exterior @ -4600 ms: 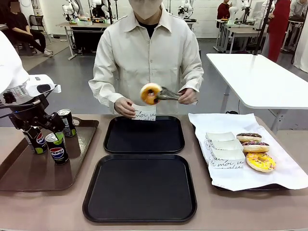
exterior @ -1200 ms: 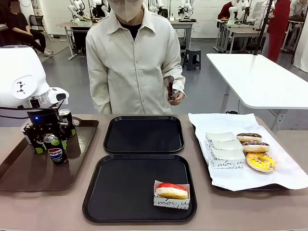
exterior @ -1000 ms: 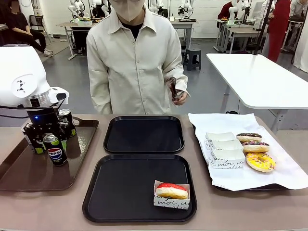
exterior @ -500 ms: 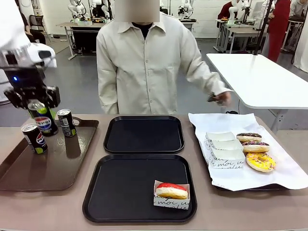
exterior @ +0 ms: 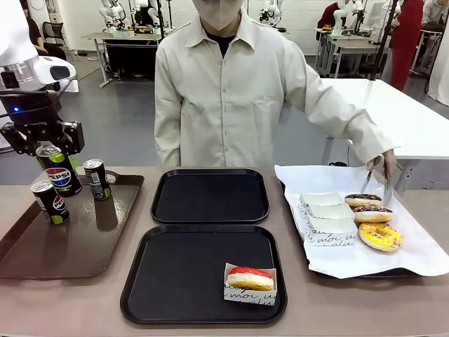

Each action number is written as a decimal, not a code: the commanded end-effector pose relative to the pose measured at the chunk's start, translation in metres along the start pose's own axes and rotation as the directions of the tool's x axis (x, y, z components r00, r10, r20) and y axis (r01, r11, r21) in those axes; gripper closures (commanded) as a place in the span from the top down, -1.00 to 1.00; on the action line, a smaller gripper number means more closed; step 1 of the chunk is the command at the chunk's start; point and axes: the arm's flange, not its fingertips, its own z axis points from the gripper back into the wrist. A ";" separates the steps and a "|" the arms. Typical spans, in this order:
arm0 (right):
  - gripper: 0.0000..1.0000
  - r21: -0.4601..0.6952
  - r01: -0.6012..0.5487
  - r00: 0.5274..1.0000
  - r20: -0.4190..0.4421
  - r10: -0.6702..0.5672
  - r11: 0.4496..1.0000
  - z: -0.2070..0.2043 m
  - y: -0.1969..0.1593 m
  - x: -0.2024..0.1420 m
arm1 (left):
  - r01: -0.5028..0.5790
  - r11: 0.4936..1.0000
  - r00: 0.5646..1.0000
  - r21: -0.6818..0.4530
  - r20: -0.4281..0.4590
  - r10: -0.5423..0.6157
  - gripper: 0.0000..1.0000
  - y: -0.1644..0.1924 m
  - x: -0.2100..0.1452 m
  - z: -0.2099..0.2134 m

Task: Set up donuts and drinks on trays.
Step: Pick up one Pepsi coke and place it on the Flat Tray.

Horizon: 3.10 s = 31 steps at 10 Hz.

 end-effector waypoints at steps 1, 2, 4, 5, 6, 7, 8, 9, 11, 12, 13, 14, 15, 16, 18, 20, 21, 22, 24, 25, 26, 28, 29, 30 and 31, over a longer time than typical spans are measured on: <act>1.00 0.019 -0.011 1.000 0.001 0.011 1.000 0.001 -0.001 -0.001 | 0.000 1.000 1.000 0.000 0.005 0.000 0.16 0.000 -0.001 0.002; 1.00 0.019 -0.011 1.000 0.001 0.011 1.000 0.001 -0.001 -0.001 | 0.055 0.998 0.998 0.006 0.028 -0.055 0.16 -0.016 -0.008 -0.006; 1.00 0.019 -0.011 1.000 0.001 0.011 1.000 0.001 -0.001 -0.001 | 0.170 0.985 0.985 0.000 0.034 -0.170 0.16 -0.070 -0.033 -0.018; 1.00 0.019 -0.011 1.000 0.001 0.011 1.000 0.001 -0.001 -0.001 | 0.205 0.979 0.979 -0.012 0.019 -0.205 0.16 -0.095 -0.045 -0.023; 1.00 0.019 -0.011 1.000 0.001 0.011 1.000 0.001 -0.001 -0.001 | 0.243 0.970 0.970 -0.018 0.005 -0.243 0.16 -0.120 -0.057 -0.028; 1.00 0.019 -0.011 1.000 0.001 0.011 1.000 0.001 -0.001 -0.001 | 0.286 0.958 0.958 -0.025 -0.011 -0.286 0.16 -0.141 -0.069 -0.035; 1.00 0.019 -0.011 1.000 0.001 0.011 1.000 0.001 -0.001 -0.001 | 0.319 0.947 0.948 -0.025 -0.014 -0.319 0.16 -0.162 -0.077 -0.044; 1.00 0.019 -0.011 1.000 0.001 0.011 1.000 0.001 -0.001 -0.001 | 0.332 0.943 0.943 -0.028 -0.016 -0.333 0.16 -0.177 -0.079 -0.052; 1.00 0.019 -0.011 1.000 0.001 0.011 1.000 0.001 -0.001 -0.001 | 0.353 0.934 0.934 -0.048 -0.049 -0.355 0.16 -0.199 -0.083 -0.068; 1.00 0.019 -0.011 1.000 0.001 0.011 1.000 0.001 -0.001 -0.001 | 0.365 0.930 0.928 -0.044 -0.058 -0.367 0.16 -0.209 -0.084 -0.076; 1.00 0.019 -0.011 1.000 0.001 0.011 1.000 0.001 -0.001 -0.001 | 0.392 0.919 0.917 -0.048 -0.063 -0.394 0.16 -0.218 -0.087 -0.085; 1.00 0.019 -0.011 1.000 0.001 0.011 1.000 0.001 -0.001 -0.001 | 0.411 0.911 0.908 -0.039 -0.076 -0.412 0.16 -0.224 -0.087 -0.095; 1.00 0.019 -0.011 1.000 0.001 0.011 1.000 0.001 -0.001 -0.001 | 0.421 0.907 0.905 -0.018 -0.064 -0.421 0.16 -0.227 -0.086 -0.104; 1.00 0.019 -0.011 1.000 0.001 0.011 1.000 0.001 -0.001 -0.001 | 0.425 0.905 0.903 -0.019 -0.054 -0.426 0.16 -0.228 -0.084 -0.110; 1.00 0.019 -0.011 1.000 0.001 0.011 1.000 0.001 -0.001 -0.001 | 0.441 0.897 0.897 -0.015 -0.029 -0.441 0.16 -0.226 -0.080 -0.125; 1.00 0.019 -0.011 1.000 0.001 0.011 1.000 0.001 -0.001 -0.001 | 0.443 0.897 0.896 -0.004 -0.043 -0.443 0.16 -0.226 -0.078 -0.135; 1.00 0.019 -0.011 1.000 0.001 0.011 1.000 0.001 -0.001 -0.001 | 0.444 0.896 0.895 -0.002 -0.046 -0.443 0.16 -0.225 -0.076 -0.139; 1.00 0.019 -0.011 1.000 0.001 0.011 1.000 0.001 -0.001 -0.001 | 0.447 0.895 0.893 -0.001 -0.050 -0.446 0.16 -0.224 -0.076 -0.143; 1.00 0.019 -0.011 1.000 0.001 0.011 1.000 0.001 -0.001 -0.001 | 0.441 0.897 0.896 -0.004 -0.051 -0.441 1.00 -0.222 -0.076 -0.145; 1.00 0.019 -0.011 1.000 0.001 0.011 1.000 0.001 -0.001 -0.001 | 0.436 0.900 0.899 -0.004 -0.047 -0.435 1.00 -0.222 -0.076 -0.143; 1.00 0.019 -0.011 1.000 0.001 0.011 1.000 0.001 -0.001 -0.001 | 0.431 0.902 0.901 -0.012 -0.044 -0.431 1.00 -0.221 -0.075 -0.137; 1.00 0.019 -0.011 1.000 0.001 0.011 1.000 0.001 -0.001 -0.001 | 0.449 0.894 0.893 -0.005 -0.032 -0.449 0.82 -0.217 -0.076 -0.115; 1.00 0.019 -0.011 1.000 0.001 0.011 1.000 0.001 -0.001 -0.001 | 0.474 0.880 0.880 0.025 -0.043 -0.473 1.00 -0.212 -0.078 -0.100; 1.00 0.019 -0.011 1.000 0.001 0.011 1.000 0.001 -0.001 -0.001 | 0.508 0.859 0.861 0.065 -0.057 -0.505 1.00 -0.205 -0.081 -0.084; 1.00 0.019 -0.011 1.000 0.001 0.011 1.000 0.001 -0.001 -0.001 | 0.526 0.845 0.850 0.097 -0.054 -0.523 1.00 -0.196 -0.085 -0.069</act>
